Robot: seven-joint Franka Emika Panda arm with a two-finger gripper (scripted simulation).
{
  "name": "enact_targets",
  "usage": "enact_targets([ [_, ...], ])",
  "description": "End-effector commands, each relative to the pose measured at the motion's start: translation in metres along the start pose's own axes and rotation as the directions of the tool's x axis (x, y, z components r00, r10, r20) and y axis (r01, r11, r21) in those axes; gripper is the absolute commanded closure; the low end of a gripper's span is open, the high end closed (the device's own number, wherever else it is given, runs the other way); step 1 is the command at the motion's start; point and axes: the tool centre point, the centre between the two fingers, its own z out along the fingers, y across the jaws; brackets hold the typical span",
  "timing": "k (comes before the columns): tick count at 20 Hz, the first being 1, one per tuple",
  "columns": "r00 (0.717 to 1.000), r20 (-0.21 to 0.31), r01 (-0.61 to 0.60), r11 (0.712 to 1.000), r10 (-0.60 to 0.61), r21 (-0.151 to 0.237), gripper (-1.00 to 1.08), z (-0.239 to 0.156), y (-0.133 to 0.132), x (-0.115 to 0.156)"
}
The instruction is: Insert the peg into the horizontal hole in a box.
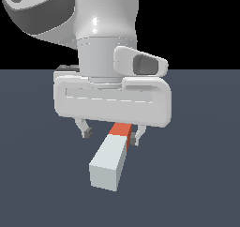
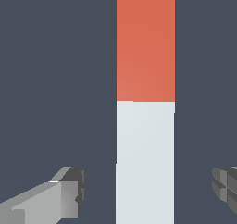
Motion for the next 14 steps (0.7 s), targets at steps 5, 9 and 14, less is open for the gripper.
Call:
enact_targets([
  [5,1.000,-0.001,0.000,1.000,0.000,-0.001,-0.92,0.008,0.000,0.000],
  [9,1.000,-0.001,0.000,1.000,0.000,-0.002,-0.92,0.027,0.000,0.000],
  [14,1.000,-0.001,-0.002,1.000,0.002,-0.002,-0.92,0.047,0.000,0.000],
])
